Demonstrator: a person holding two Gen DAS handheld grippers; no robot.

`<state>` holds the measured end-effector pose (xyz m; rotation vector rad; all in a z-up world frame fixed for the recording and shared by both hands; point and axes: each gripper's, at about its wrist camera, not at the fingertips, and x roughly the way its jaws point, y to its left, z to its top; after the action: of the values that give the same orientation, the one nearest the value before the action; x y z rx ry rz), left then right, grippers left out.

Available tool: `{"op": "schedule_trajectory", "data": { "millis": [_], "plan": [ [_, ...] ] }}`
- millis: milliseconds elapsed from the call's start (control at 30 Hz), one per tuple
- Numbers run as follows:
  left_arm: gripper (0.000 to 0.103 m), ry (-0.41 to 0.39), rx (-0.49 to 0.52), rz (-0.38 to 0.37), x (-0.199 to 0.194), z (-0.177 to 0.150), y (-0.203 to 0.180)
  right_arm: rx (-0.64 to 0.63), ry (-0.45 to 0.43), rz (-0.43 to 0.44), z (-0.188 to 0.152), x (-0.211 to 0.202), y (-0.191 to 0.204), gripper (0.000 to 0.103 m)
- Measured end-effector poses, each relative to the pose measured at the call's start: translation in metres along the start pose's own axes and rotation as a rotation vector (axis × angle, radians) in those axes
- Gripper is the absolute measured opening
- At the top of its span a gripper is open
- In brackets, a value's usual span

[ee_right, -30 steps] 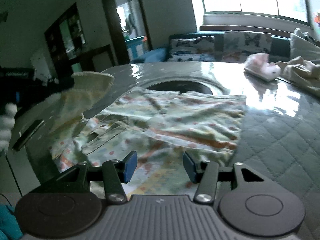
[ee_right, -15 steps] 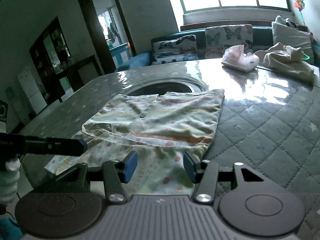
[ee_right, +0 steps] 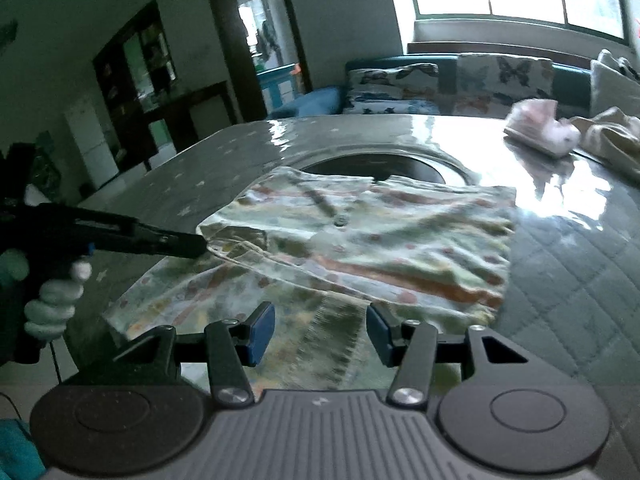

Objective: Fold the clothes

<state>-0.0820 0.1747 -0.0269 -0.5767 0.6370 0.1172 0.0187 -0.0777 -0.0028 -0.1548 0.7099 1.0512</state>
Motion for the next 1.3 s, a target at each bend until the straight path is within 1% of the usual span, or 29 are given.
{"op": "schedule_trajectory", "data": {
  "millis": [167, 333, 433, 533, 600, 700, 867, 933, 1067, 1167, 1300],
  "plan": [
    [0.026, -0.005, -0.011, 0.013, 0.001, -0.002, 0.014, -0.028, 0.014, 0.022, 0.004, 0.018, 0.008, 0.051],
    [0.026, -0.019, 0.005, 0.026, -0.003, -0.001, 0.017, -0.121, 0.048, 0.0, -0.001, 0.03, 0.018, 0.052],
    [0.028, -0.037, 0.06, 0.045, -0.009, -0.001, 0.006, -0.165, 0.058, -0.012, -0.002, 0.028, 0.022, 0.052],
    [0.029, -0.037, 0.111, -0.021, -0.016, -0.004, -0.011, -0.171, 0.05, -0.007, 0.0, 0.024, 0.024, 0.052],
    [0.03, -0.027, 0.163, -0.062, -0.017, -0.009, -0.025, -0.176, 0.038, 0.005, 0.002, 0.021, 0.026, 0.052],
    [0.03, 0.005, 0.218, -0.094, -0.011, -0.018, -0.041, -0.198, 0.036, 0.029, 0.0, 0.019, 0.033, 0.052],
    [0.031, 0.063, 0.28, -0.06, 0.001, -0.038, -0.048, -0.218, 0.067, 0.025, -0.012, 0.016, 0.034, 0.052],
    [0.036, 0.058, 0.302, -0.053, -0.002, -0.042, -0.049, -0.222, 0.071, 0.018, -0.016, 0.012, 0.033, 0.052],
    [0.039, 0.05, 0.322, -0.048, -0.009, -0.044, -0.054, -0.219, 0.068, 0.012, -0.021, 0.0, 0.031, 0.052],
    [0.042, 0.062, 0.331, -0.041, -0.01, -0.05, -0.056, -0.213, 0.068, 0.007, -0.028, -0.004, 0.029, 0.053],
    [0.049, 0.062, 0.362, -0.022, -0.014, -0.056, -0.061, -0.233, 0.057, -0.005, -0.033, -0.01, 0.032, 0.056]
  ]
}}
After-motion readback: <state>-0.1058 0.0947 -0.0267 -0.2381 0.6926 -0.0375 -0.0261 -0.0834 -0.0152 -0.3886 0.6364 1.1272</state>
